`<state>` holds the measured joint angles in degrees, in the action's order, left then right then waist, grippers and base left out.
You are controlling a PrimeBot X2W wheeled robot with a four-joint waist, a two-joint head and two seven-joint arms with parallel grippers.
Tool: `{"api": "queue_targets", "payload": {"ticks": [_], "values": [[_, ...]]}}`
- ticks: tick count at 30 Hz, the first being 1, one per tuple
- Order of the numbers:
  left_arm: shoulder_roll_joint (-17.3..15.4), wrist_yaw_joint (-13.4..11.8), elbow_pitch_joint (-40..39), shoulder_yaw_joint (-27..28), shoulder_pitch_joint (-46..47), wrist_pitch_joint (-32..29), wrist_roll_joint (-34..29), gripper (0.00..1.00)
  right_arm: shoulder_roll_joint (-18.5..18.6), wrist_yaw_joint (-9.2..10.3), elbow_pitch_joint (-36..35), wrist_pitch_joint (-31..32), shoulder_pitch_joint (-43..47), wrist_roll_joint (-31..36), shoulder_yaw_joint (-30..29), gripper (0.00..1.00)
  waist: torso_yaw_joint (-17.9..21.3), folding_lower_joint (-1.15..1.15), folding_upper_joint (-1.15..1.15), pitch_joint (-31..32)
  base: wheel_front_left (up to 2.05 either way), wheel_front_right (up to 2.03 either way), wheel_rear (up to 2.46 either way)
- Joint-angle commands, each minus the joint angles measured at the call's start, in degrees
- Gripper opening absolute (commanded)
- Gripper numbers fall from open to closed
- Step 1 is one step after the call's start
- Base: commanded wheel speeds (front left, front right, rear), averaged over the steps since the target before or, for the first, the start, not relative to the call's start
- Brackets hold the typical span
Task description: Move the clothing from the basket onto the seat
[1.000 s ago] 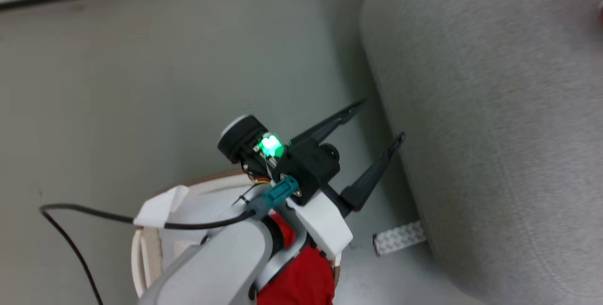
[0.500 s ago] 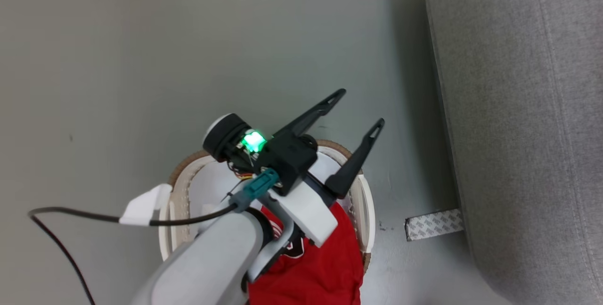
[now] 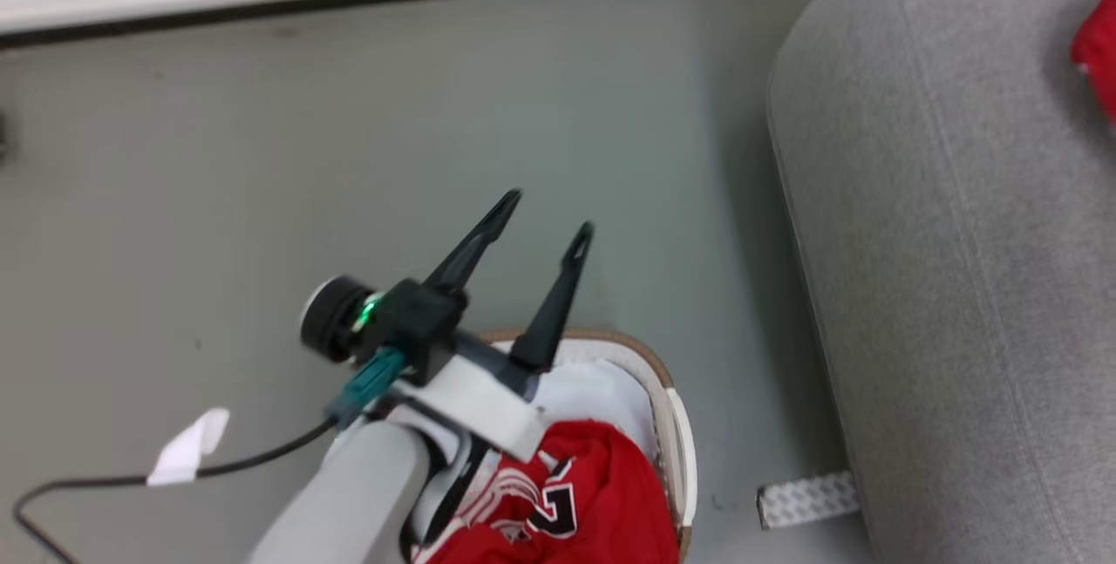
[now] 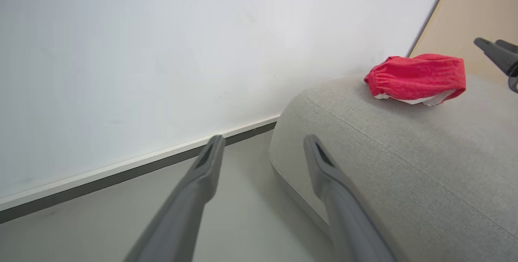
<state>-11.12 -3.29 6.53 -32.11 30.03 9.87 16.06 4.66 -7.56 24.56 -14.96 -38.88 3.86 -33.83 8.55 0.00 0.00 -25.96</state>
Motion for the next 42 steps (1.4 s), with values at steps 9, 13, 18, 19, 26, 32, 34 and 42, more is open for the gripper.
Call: {"api": "queue_targets", "payload": {"ticks": [9, 13, 18, 19, 26, 32, 34, 42], "values": [[-0.3, -4.6, 4.6, 5.7, -10.0, 4.9, 3.6, 1.00, -1.8, 0.14, -10.4, -0.1, 18.0, -3.6, 12.6, 1.00, -5.7, 0.00, 0.00, 14.3, 0.00, 0.00, 0.00], [-0.5, -6.4, 5.3, 9.5, -14.6, 5.3, 4.3, 1.00, -1.8, 0.14, -12.7, -0.1, 23.9, -5.5, 17.4, 1.00, -7.0, 0.00, 0.00, 17.9, 0.00, 0.00, 0.00], [0.6, -6.9, 2.9, 15.0, -20.9, 5.3, 3.5, 1.00, -1.8, 0.14, -14.1, -0.2, 30.3, -7.2, 21.8, 1.00, -8.1, 0.00, 0.00, 21.2, 0.00, 0.00, 0.00], [0.7, -6.6, 2.6, 15.9, -22.1, 5.3, 3.1, 1.00, -1.8, 0.14, -14.2, -0.2, 31.4, -7.5, 22.2, 1.00, -8.3, 0.00, 0.00, 21.7, 0.00, 0.00, 0.00], [2.7, -4.4, 1.8, 20.3, -30.0, 5.3, 1.4, 1.00, -1.7, 0.14, -12.3, -0.2, 38.7, -8.8, 25.6, 1.00, -8.7, 0.00, 0.00, 26.2, 0.00, 0.00, 0.00], [4.4, -2.8, 1.5, 22.5, -33.2, 5.3, -0.4, 1.00, -1.8, 0.14, -10.6, -0.2, 41.2, -9.4, 27.1, 1.00, -8.7, 0.00, 0.00, 27.0, 0.00, 0.00, 0.00], [4.8, -2.2, 1.6, 22.9, -33.2, 5.3, -0.7, 1.00, -1.8, 0.14, -9.8, -0.2, 41.5, -9.2, 27.8, 1.00, -8.8, 0.00, 0.00, 27.1, 0.00, 0.00, 0.00], [5.9, -0.3, 2.0, 23.9, -32.6, 5.3, -2.7, 1.00, -1.8, 0.14, -8.4, -0.2, 40.6, -9.2, 29.0, 1.00, -8.6, 0.00, 0.00, 26.8, 0.00, 0.00, 0.00]]}}
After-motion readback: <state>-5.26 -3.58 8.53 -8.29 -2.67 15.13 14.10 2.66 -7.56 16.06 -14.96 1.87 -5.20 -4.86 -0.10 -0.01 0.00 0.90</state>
